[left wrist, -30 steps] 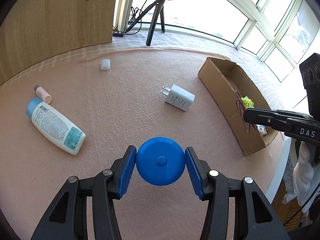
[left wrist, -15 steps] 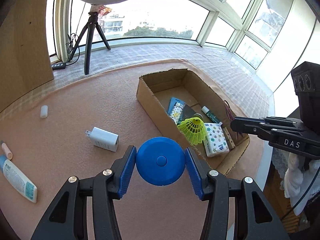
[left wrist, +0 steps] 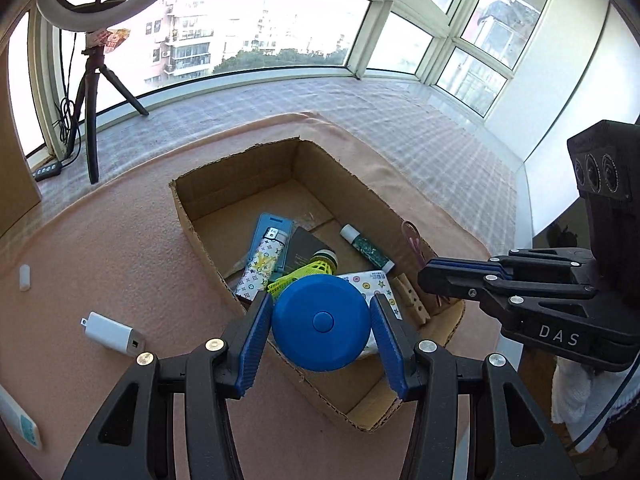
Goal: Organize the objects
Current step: 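Carry the tape measure and rubber band over the box and open both grippers, then move both open tools back from the box toward the lotion bottle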
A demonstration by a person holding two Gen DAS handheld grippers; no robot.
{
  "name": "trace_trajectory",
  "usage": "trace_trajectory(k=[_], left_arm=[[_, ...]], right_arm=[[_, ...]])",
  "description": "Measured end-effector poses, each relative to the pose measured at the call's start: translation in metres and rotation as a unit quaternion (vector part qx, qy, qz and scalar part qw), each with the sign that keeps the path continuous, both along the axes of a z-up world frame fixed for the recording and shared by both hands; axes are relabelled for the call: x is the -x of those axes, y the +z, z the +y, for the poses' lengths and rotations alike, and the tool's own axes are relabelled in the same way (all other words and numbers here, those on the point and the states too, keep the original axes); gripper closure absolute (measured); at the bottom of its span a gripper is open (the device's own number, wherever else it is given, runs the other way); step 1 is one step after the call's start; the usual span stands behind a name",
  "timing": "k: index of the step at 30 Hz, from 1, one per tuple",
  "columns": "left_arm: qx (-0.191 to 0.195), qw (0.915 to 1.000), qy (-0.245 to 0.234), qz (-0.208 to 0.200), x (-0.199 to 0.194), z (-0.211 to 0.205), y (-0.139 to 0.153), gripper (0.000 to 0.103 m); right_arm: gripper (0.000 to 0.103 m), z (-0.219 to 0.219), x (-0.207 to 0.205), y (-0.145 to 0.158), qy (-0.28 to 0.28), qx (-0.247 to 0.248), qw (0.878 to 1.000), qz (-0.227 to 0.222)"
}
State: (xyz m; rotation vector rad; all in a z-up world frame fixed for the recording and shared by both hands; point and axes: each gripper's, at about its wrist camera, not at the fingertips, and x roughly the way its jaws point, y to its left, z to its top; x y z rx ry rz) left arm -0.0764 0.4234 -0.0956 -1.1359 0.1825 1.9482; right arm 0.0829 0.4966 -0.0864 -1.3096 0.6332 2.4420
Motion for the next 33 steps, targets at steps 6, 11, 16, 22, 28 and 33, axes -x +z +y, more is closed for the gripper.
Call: trace_trajectory(k=[6,11,16,22,28,33], left_arm=[[0.005,0.9999,-0.007,-0.009,0.001,0.012,-0.004,0.049],[0.007,0.9998,0.003,-0.018,0.004,0.010,-0.007,0.029],[0.005,0.9996,0.021,-0.019,0.007,0.000,-0.006,0.029],[0.011,0.9992,0.035,-0.016,0.003,-0.017,-0.007,0.029],[0.013,0.9978,0.062,-0.018,0.006,-0.048,-0.008,0.029],[0.015,0.9945,0.102,-0.015,0.009,-0.088,-0.005,0.029]], right_arm=[[0.098,0.007,-0.004,-0.004,-0.002,-0.001,1.000,-0.004],[0.068,0.019,-0.008,-0.005,-0.023,0.018,1.000,-0.004],[0.064,0.017,-0.011,0.001,-0.025,0.008,1.000,0.003],[0.064,0.012,-0.006,0.002,-0.017,0.010,1.000,0.005],[0.064,-0.003,0.007,0.002,0.000,0.010,1.000,0.005],[0.064,-0.021,0.024,0.003,0.023,0.009,1.000,0.005]])
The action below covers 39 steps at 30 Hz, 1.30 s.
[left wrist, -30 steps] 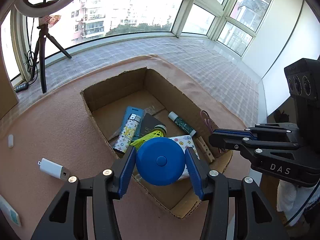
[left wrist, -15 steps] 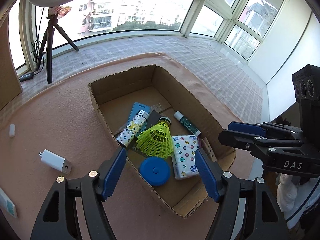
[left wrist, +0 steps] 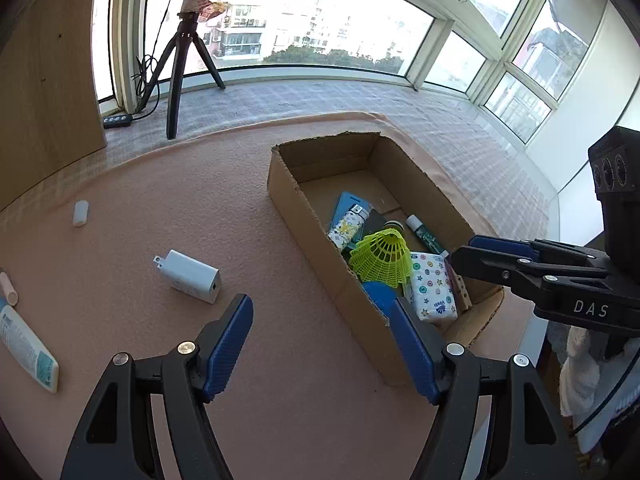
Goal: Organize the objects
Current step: 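Move both open tools back from the box toward the lotion bottle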
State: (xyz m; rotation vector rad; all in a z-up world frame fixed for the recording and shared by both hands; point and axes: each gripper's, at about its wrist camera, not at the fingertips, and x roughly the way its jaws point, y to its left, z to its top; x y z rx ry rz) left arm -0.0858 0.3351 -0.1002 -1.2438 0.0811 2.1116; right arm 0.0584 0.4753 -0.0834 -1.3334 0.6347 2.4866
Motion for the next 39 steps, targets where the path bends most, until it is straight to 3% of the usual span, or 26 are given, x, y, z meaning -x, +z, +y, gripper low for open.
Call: trace_trajectory(k=[9,20,35,39], left_arm=[[0.014,0.9954,0.094,0.004,0.003,-0.103,0.003,0.029],[0.015,0.9758,0.218,0.007,-0.011,-0.226,-0.006,0.029],[0.012,0.9531,0.302,-0.005,-0.036,-0.330,-0.019,0.029],[0.011,0.9491,0.315,-0.008,-0.038,-0.349,-0.021,0.029]], right_arm=[[0.064,-0.055,0.054,-0.001,0.068,0.024,0.997,0.011],[0.063,-0.150,0.141,-0.026,0.168,0.062,0.984,-0.014],[0.063,-0.242,0.224,-0.068,0.242,0.043,0.967,-0.067],[0.057,-0.261,0.239,-0.074,0.258,0.028,0.963,-0.077]])
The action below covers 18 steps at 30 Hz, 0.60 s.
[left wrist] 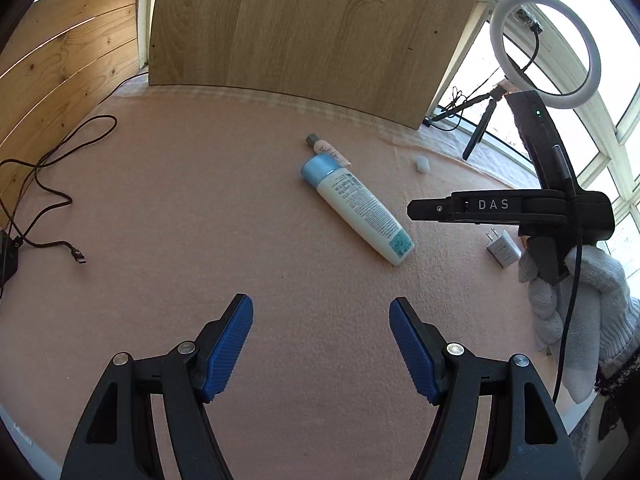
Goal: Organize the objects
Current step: 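Move both open tools back from the box toward the lotion bottle, then close the right gripper on the white-and-blue lotion bottle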
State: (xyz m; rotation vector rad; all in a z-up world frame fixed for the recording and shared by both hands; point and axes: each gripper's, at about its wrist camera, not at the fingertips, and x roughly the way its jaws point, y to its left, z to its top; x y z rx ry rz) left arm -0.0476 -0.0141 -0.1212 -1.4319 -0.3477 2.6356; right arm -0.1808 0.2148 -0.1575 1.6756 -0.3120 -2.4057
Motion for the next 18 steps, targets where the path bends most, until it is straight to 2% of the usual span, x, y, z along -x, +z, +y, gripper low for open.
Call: trace_trajectory(k=[8,18], left_arm=[[-0.009,0.9998,0.017,-0.001,-0.009,-0.030,-0.003,0.029],[-0.017,0.9991,0.038,-0.012,-0.016,-0.059,-0.012,0.029]], right_arm=[[0.055,-0.022,0.024,-0.016,0.008,-0.014,1.000,-0.017],[0.051,-0.039,0.040,-0.024,0.008,-0.005,1.000,-0.023]])
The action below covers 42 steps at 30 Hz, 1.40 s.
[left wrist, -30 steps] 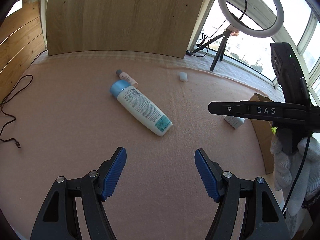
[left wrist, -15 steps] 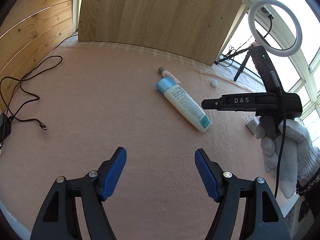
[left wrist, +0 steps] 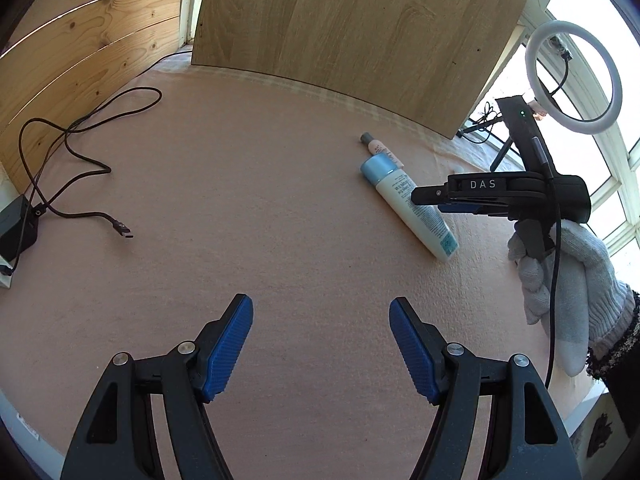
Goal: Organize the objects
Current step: 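Close the right gripper on the white-and-blue lotion bottle, then carry the lotion bottle with the right gripper over the box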
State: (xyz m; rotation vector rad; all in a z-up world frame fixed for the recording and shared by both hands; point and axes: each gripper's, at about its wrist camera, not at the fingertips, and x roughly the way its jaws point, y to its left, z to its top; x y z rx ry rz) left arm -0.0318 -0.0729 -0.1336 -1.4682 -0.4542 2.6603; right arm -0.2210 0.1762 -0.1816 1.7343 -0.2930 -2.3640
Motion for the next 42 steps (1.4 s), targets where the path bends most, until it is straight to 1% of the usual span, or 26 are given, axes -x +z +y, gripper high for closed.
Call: trace_trajectory(k=[10,17,22,24,25,27,29,32,36,42], left_arm=[[-0.007,0.9998,0.017,-0.005,-0.002,-0.024,-0.005,0.029],[-0.009,0.9997,0.018,-0.011,0.000,-0.030,-0.010,0.029],[-0.012,0.9997,0.018,-0.012,-0.002,-0.029,-0.012,0.029],[-0.012,0.9996,0.022,-0.009,-0.005,-0.032,-0.011,0.029],[-0.014,0.9995,0.027,-0.006,-0.007,-0.035,-0.010,0.029],[-0.017,0.9992,0.036,-0.004,-0.010,-0.042,-0.009,0.029],[-0.017,0.9988,0.045,-0.005,-0.012,-0.048,-0.009,0.029],[-0.018,0.9984,0.053,-0.005,-0.014,-0.054,-0.010,0.029],[-0.016,0.9989,0.043,-0.004,-0.012,-0.050,-0.010,0.029],[-0.018,0.9997,0.018,-0.005,-0.006,-0.032,-0.013,0.029]], right_arm=[[0.051,-0.023,0.004,0.000,0.019,0.002,1.000,-0.006],[0.051,-0.032,0.010,-0.001,0.029,-0.014,0.999,-0.007],[0.052,-0.045,0.016,-0.006,0.052,-0.035,0.998,-0.012],[0.053,-0.048,0.019,-0.011,0.056,-0.029,0.998,-0.020],[0.054,-0.049,0.019,-0.011,0.056,-0.032,0.998,-0.017],[0.060,-0.052,0.019,-0.010,0.062,-0.024,0.998,-0.023],[0.060,-0.055,0.019,-0.010,0.067,-0.016,0.997,-0.030],[0.060,-0.062,0.013,-0.009,0.070,-0.020,0.997,-0.029],[0.060,-0.066,0.001,-0.009,0.065,-0.011,0.997,-0.031],[0.060,-0.054,-0.028,-0.009,0.036,0.021,0.998,-0.047]])
